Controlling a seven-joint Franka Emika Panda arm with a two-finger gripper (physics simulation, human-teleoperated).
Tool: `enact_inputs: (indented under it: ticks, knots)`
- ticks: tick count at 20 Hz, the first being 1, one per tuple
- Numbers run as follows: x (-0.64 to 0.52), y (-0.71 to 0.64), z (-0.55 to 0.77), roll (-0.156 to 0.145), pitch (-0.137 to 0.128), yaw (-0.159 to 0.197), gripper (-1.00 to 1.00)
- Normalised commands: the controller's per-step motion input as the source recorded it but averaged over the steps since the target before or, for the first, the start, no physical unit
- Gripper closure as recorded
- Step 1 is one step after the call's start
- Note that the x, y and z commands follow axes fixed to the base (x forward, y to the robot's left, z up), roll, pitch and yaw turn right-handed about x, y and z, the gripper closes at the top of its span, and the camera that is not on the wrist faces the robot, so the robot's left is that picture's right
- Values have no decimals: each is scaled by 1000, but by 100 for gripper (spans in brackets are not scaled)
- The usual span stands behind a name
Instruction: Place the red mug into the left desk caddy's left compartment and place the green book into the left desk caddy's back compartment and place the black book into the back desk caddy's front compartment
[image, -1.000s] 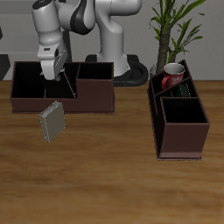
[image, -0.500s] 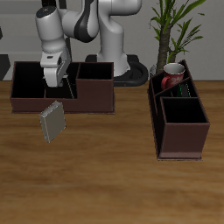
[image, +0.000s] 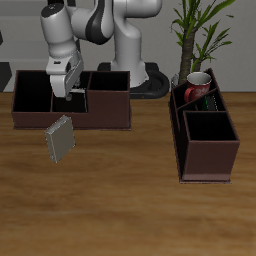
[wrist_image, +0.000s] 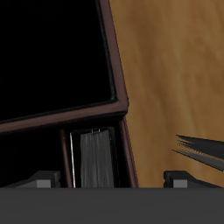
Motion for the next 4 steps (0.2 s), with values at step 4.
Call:
enact_inputs:
  ticks: [4]
  knots:
    - [-34,87,330,29,-50,-46,-100]
